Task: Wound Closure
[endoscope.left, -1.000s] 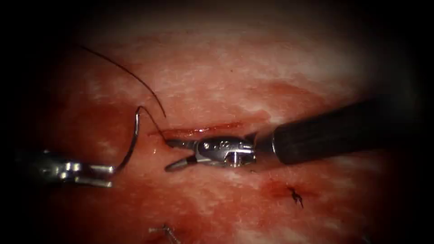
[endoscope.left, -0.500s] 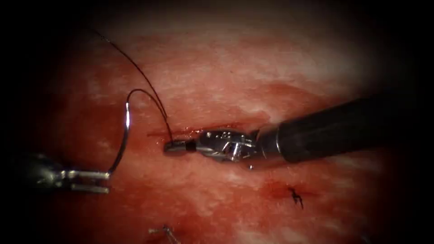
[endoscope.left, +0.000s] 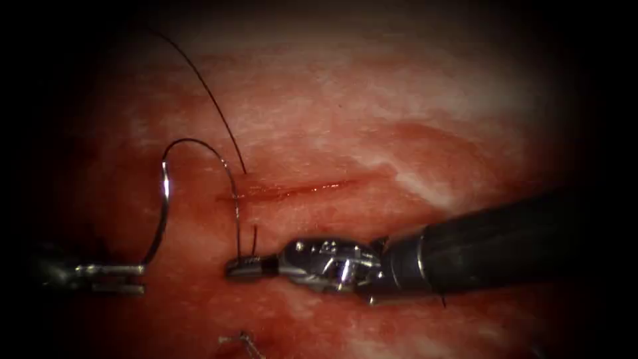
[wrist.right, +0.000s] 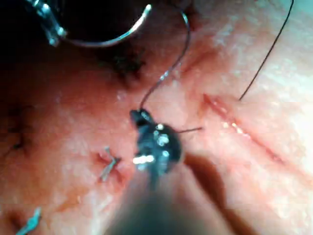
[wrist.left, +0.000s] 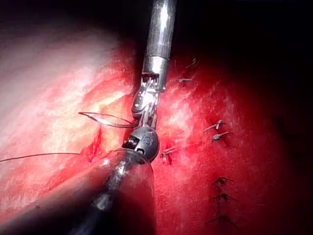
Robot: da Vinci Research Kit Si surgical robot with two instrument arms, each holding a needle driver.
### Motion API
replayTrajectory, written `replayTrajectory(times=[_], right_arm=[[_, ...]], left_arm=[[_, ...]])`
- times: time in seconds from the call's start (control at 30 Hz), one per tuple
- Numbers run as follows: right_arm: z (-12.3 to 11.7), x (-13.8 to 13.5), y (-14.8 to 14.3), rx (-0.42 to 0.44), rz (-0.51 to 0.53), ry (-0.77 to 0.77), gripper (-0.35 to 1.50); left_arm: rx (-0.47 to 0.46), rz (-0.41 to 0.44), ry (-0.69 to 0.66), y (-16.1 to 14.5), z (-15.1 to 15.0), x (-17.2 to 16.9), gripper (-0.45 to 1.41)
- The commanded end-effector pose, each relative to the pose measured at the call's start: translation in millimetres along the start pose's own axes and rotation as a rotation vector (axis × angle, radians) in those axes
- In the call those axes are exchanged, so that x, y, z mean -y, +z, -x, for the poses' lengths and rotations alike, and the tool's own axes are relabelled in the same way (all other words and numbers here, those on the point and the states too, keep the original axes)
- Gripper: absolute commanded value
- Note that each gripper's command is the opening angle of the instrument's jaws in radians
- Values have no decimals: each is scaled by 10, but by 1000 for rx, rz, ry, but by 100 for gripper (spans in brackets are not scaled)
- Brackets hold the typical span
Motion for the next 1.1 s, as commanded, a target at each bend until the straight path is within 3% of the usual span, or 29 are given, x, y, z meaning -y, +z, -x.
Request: replayTrajectory(times=[0.03,0.13,0.17,0.2,0.23,0.37,0.57,0.9,0.93,0.97,1.0,1.03,1.1], right_arm=[[4,9,8,5,-15,-9,-35],[4,11,8,-3,-17,-104,-35],[4,0,7,-16,-6,-238,51],[4,-6,6,-24,18,-272,75],[5,-21,2,-34,75,-551,127],[10,-45,-17,-34,123,-583,140],[12,-59,-39,-46,129,-592,127],[34,-97,7,-55,160,-618,120],[34,-98,6,-55,144,-619,110],[34,-96,2,-49,86,-621,38],[33,-93,-3,-49,73,-621,-14],[32,-92,-5,-49,70,-603,-35],[32,-87,-10,-49,64,-566,-35]], left_arm=[[1,-3,-10,2,4,-5,-45],[-1,-11,-11,-2,4,-4,-45],[-6,-18,-13,-5,4,-2,-45],[-6,-21,-14,-7,4,-2,-45],[-6,-31,-16,-13,3,1,-45],[-5,-59,-24,-35,1,7,-45],[5,-95,-30,-59,-5,13,-45],[7,-108,-30,-60,-6,14,-45],[7,-109,-30,-60,-6,14,-45],[7,-109,-30,-60,-5,15,-45],[8,-109,-30,-60,-4,15,-45],[8,-109,-30,-60,-4,15,-45],[8,-109,-30,-60,-2,16,-45]])
